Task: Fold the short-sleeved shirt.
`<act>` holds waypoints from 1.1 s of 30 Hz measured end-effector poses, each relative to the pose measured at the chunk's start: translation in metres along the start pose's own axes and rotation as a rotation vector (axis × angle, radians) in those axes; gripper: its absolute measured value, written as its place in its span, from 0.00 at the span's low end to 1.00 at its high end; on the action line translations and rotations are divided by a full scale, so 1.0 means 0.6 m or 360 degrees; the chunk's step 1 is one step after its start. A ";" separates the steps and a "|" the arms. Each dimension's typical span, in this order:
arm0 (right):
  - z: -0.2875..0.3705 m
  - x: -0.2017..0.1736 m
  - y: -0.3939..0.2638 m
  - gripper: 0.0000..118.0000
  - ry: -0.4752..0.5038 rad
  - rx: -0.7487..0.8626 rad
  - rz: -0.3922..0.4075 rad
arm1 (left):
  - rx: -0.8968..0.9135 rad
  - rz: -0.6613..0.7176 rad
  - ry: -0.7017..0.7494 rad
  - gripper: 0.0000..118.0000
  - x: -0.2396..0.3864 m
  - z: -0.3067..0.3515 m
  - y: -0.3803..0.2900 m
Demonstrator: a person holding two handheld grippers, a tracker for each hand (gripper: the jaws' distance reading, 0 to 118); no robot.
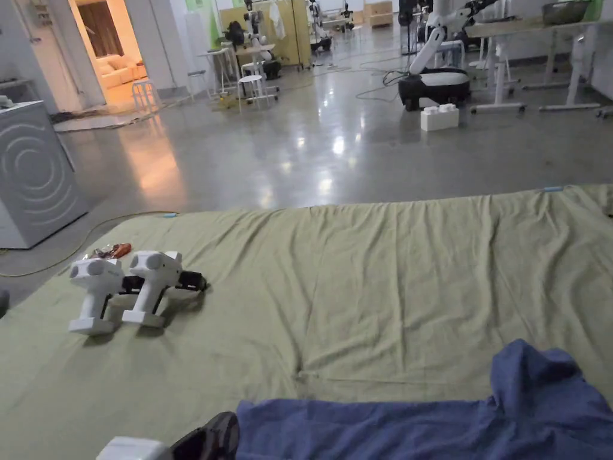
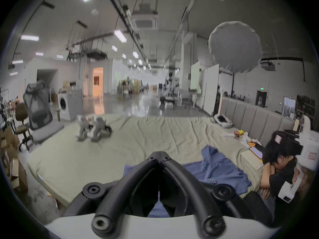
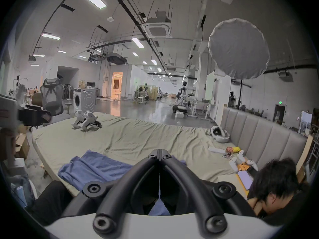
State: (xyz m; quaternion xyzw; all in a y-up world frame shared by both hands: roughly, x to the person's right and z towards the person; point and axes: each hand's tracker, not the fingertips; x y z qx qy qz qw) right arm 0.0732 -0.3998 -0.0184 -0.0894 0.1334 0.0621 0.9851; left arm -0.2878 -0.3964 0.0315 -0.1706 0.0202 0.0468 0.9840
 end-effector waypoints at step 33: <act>-0.228 0.171 -0.122 0.64 0.0031 -0.0842 -0.0403 | -0.1195 -0.0051 0.0277 0.09 -0.163 -0.666 -0.131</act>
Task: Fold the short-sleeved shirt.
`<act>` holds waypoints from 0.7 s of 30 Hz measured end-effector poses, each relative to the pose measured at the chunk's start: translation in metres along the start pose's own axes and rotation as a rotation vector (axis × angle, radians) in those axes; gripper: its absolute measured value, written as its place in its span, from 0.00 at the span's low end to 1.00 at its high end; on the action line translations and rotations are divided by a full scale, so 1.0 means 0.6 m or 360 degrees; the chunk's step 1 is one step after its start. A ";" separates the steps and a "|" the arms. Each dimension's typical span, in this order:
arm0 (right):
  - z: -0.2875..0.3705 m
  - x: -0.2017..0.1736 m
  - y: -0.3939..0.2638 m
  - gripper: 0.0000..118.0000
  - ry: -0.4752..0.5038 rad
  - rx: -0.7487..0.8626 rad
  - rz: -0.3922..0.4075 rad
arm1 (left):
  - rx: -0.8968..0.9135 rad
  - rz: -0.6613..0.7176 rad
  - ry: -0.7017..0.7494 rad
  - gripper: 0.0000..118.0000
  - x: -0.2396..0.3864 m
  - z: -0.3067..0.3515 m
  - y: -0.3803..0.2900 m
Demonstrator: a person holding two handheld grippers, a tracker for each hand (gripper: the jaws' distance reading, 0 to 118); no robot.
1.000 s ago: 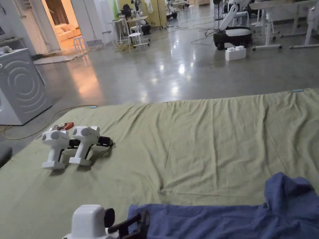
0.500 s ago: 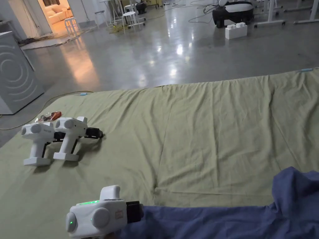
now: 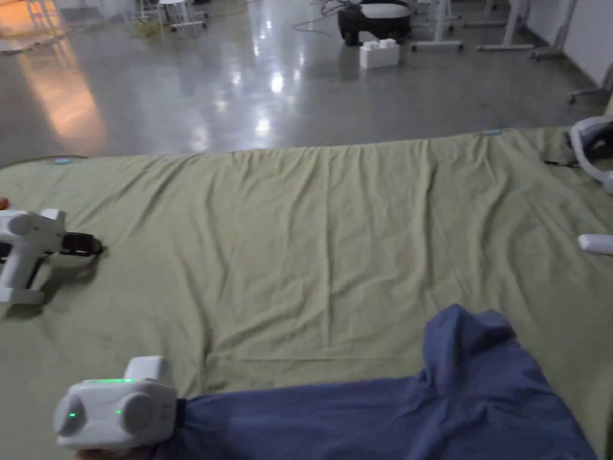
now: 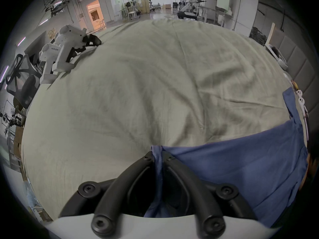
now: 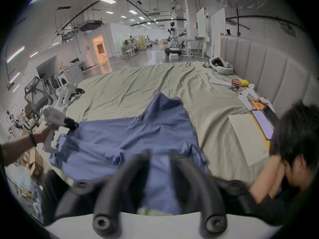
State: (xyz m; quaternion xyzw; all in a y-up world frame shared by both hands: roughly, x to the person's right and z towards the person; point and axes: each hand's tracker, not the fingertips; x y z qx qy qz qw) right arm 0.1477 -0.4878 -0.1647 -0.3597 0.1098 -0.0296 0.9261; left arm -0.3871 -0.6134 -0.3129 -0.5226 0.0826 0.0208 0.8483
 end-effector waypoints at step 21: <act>-0.390 0.097 0.132 0.08 -0.0241 -0.0700 0.0098 | -0.0149 -0.0066 -0.0030 0.09 0.009 0.018 0.029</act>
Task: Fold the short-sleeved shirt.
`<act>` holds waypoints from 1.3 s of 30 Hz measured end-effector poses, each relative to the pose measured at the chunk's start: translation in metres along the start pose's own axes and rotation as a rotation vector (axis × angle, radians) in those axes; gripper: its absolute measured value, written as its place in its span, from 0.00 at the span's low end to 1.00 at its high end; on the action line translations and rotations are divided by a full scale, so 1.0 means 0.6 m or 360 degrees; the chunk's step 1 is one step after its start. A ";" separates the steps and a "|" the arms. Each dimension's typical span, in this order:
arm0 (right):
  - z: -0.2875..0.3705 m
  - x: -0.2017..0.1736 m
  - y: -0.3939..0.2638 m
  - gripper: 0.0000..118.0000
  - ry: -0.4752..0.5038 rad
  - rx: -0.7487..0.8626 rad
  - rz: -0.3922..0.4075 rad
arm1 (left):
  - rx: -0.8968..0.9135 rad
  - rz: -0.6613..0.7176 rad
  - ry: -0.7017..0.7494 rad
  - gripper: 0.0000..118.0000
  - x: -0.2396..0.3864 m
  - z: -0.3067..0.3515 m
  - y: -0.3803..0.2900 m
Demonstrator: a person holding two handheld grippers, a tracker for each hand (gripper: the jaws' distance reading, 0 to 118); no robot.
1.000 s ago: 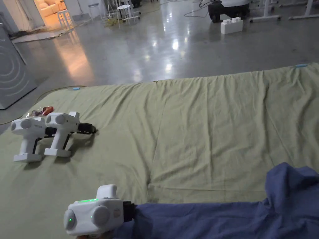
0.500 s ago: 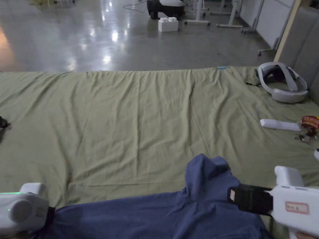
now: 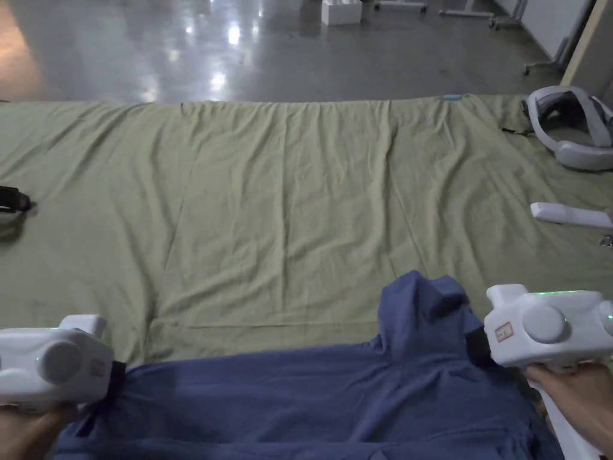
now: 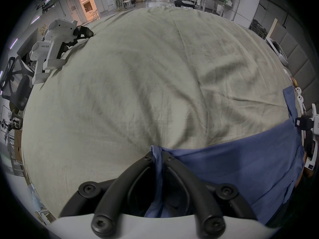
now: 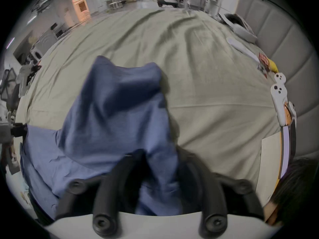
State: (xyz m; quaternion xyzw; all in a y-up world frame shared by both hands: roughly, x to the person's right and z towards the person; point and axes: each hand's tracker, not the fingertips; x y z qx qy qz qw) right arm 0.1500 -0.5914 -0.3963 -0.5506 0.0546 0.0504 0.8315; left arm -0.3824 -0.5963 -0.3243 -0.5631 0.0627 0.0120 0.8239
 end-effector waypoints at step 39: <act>0.349 0.031 -0.438 0.83 0.0201 0.0687 -0.0431 | 0.1101 0.0323 -0.0121 0.90 -0.108 0.395 -0.426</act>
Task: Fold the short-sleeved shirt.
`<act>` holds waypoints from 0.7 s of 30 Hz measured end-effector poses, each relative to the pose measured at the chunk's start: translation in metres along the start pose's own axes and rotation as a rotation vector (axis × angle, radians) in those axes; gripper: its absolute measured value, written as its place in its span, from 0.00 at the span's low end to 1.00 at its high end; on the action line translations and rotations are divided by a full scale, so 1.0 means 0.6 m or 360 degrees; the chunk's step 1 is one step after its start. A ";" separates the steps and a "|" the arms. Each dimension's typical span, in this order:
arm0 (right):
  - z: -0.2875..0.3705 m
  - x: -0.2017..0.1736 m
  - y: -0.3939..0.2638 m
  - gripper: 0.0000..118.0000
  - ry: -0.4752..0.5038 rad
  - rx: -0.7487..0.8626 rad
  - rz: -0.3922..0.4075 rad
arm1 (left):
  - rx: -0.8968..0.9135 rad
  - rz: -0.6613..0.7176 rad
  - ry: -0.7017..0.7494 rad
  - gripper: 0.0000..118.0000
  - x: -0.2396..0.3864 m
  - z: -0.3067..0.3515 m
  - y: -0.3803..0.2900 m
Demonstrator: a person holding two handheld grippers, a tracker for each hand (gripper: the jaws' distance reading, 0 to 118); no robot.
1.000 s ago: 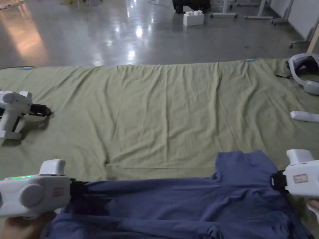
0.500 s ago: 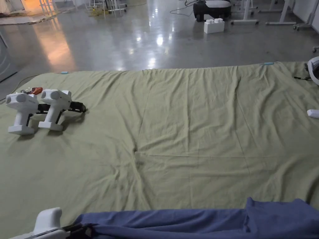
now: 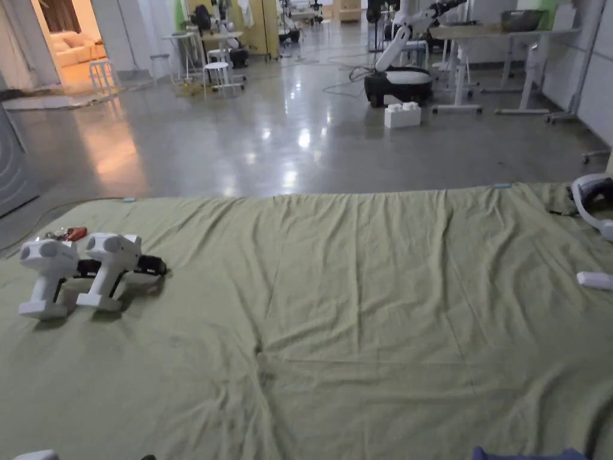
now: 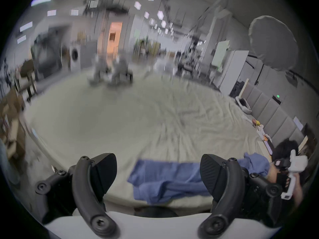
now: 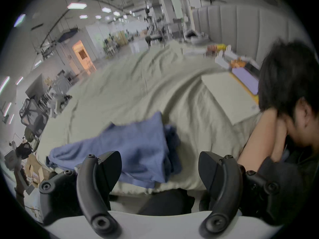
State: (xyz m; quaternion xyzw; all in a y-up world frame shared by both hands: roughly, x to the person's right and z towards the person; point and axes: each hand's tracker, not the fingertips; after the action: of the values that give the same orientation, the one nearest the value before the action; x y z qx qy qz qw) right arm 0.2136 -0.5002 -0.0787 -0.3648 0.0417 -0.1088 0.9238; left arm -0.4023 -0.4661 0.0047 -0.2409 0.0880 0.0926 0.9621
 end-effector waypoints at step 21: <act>0.215 -0.257 0.037 0.04 0.0308 0.0842 0.0571 | 0.0783 -0.0539 -0.0051 0.01 0.222 0.258 0.078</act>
State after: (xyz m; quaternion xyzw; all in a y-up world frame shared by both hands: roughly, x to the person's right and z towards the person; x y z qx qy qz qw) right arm 0.0878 -0.3631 0.0001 -0.0872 0.1630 0.0146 0.9827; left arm -0.2643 -0.3334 0.0895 -0.0103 0.0513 -0.0895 0.9946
